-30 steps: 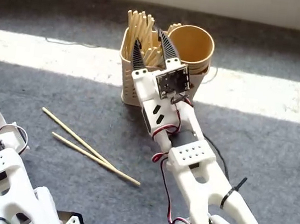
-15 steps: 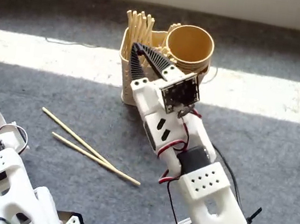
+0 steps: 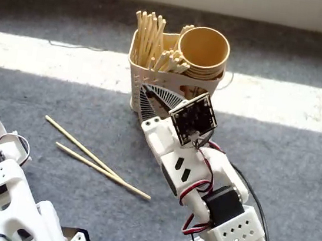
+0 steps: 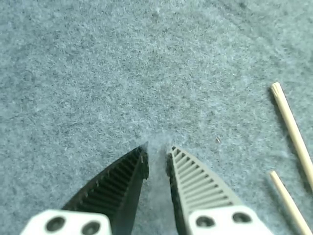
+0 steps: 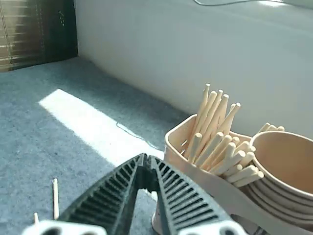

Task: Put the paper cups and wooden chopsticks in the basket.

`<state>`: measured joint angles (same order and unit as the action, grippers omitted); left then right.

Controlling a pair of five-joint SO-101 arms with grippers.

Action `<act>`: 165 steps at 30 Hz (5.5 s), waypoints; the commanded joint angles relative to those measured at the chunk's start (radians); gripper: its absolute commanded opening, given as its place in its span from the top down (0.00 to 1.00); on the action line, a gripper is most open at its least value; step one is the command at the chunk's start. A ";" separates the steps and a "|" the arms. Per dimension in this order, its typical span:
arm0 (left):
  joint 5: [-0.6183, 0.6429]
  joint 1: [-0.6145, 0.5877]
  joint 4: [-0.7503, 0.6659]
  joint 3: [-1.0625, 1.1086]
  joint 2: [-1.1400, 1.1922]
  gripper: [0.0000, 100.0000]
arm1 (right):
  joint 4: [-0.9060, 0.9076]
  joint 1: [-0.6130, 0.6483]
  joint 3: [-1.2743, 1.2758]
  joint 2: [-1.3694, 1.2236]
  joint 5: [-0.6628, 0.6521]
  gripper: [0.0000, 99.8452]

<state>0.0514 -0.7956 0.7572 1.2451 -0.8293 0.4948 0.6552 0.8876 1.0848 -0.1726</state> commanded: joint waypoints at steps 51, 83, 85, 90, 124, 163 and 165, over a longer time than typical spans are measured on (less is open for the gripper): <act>-0.956 0.782 0.703 -0.501 -0.007 0.85 | 0.392 -0.642 0.539 0.030 -0.173 0.99; -1.106 1.133 0.526 -0.329 0.320 0.81 | 0.338 -0.722 0.645 0.030 -0.173 0.99; -1.106 1.133 0.506 -0.352 0.395 0.81 | 0.338 -0.723 0.645 0.030 -0.173 0.99; -1.106 1.133 0.477 -0.423 0.519 0.83 | 0.338 -0.723 0.645 0.030 -0.173 0.99; -1.000 1.046 0.489 -0.596 0.802 1.00 | 0.343 -0.725 0.645 0.030 -0.173 0.99; -0.356 0.951 0.690 -1.196 0.094 1.00 | 0.343 -0.725 0.645 0.030 -0.178 0.99; -0.287 0.951 0.687 -1.283 0.099 0.99 | 0.343 -0.725 0.645 0.030 -0.178 0.99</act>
<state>-0.3368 0.1741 1.4507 0.1097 -0.7050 0.8569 -0.0583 1.5321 1.1047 -0.3445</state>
